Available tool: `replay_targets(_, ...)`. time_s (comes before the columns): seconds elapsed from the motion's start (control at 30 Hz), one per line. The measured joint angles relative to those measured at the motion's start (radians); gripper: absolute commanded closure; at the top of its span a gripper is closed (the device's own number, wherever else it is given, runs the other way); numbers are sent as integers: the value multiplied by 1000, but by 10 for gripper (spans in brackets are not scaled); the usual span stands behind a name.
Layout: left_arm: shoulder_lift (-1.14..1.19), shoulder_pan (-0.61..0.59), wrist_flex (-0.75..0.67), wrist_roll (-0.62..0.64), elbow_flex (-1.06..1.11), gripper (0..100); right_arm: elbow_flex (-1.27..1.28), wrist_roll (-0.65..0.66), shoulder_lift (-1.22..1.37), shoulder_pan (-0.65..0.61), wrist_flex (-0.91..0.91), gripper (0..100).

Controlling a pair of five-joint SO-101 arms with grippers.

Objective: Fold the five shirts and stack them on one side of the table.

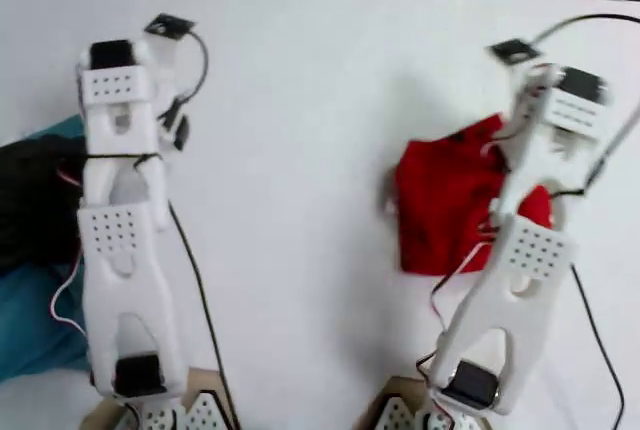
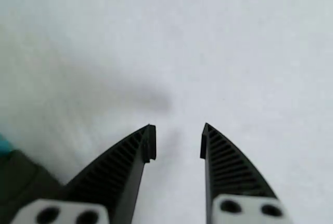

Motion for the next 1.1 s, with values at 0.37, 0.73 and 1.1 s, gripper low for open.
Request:
replay_targets(0.37,0,81,0,6,0,831,-32,-58,0,285,-175,979)
replay_targets(0.73,0,77,0,6,0,831,-37,-58,2,362,-190,757)
replay_targets(1.1,-3,34,0,6,0,831,-210,-68,0,285,20,655)
